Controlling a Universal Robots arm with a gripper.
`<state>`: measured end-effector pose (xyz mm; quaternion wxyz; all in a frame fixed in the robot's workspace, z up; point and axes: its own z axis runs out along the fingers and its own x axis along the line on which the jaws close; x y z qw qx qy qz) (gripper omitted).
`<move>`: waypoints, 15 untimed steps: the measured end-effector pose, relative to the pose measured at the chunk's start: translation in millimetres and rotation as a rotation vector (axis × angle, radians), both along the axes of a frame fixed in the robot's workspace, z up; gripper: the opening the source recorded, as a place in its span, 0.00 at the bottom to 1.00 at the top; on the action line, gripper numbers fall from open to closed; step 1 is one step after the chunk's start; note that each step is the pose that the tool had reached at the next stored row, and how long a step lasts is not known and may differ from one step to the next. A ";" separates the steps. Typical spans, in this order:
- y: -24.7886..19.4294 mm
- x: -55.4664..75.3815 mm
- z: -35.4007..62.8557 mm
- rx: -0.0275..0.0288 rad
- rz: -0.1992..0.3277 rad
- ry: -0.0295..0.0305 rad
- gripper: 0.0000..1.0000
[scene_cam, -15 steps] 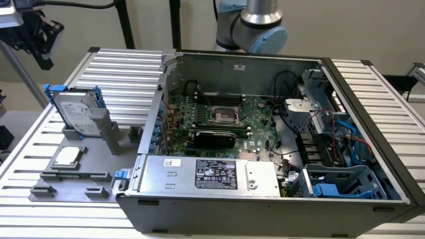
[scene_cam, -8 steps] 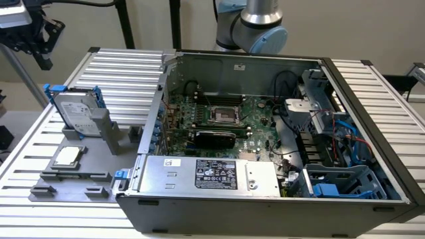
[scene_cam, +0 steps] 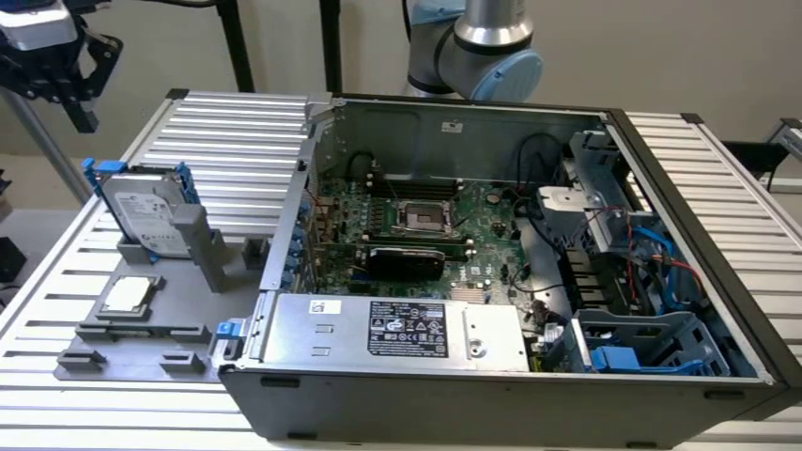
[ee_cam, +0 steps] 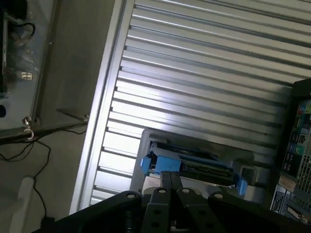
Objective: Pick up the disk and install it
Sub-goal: 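Pick up the disk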
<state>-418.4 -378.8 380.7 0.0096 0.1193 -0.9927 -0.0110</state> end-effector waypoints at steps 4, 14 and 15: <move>0.0 0.0 -0.1 0.0000 0.072 0.0001 0.11; 0.0 0.0 -0.3 -0.0002 0.255 -0.0015 0.11; 0.0 0.0 -0.3 -0.0002 0.272 -0.0019 0.11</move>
